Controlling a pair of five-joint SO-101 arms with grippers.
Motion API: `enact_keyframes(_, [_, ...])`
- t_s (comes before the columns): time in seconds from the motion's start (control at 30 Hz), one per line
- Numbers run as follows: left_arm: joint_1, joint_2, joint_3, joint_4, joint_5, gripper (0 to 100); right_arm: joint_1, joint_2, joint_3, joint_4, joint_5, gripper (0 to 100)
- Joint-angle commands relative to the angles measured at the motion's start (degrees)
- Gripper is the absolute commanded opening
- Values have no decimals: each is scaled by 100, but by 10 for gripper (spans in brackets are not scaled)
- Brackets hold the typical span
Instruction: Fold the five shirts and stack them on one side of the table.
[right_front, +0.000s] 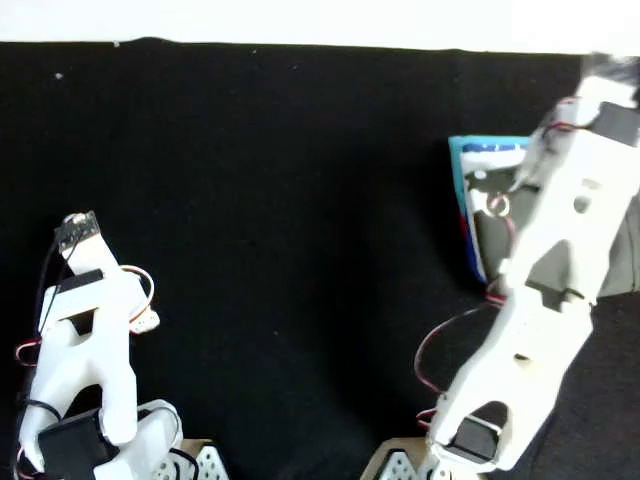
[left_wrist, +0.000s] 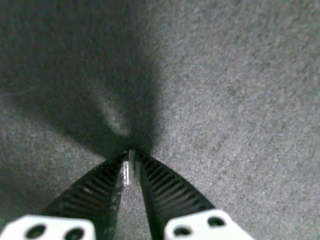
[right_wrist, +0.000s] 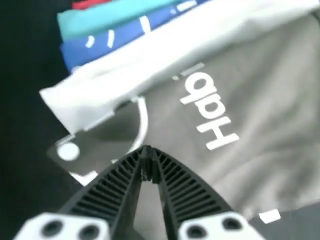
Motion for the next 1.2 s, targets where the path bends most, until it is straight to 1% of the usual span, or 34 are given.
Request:
enact_keyframes(0.0, [-40, -13, 4, -229, 9, 13, -145, -356, 251, -734, 62, 7])
enact_keyframes(0.1, [-40, -13, 4, -229, 9, 13, -154, -127, 769, -1613, 88, 7])
enact_keyframes(0.2, [-40, -13, 4, -229, 9, 13, -154, 356, 1024, -2220, 88, 7])
enact_keyframes(0.4, [-40, -13, 4, -229, 9, 13, -233, 1262, 251, -2923, 79, 7])
enact_keyframes(0.53, [-40, -13, 4, -229, 9, 13, -365, 1868, -444, -3160, 88, 7])
enact_keyframes(0.77, [-40, -13, 4, -229, 9, 13, -382, 2343, -1525, -2853, 79, 7])
enact_keyframes(0.93, [-40, -13, 4, -229, 9, 13, -365, 2343, -1877, -2738, 62, 9])
enact_keyframes(1.17, [-40, -13, 4, -229, 9, 13, -374, 1798, -2958, -1578, 70, 9])
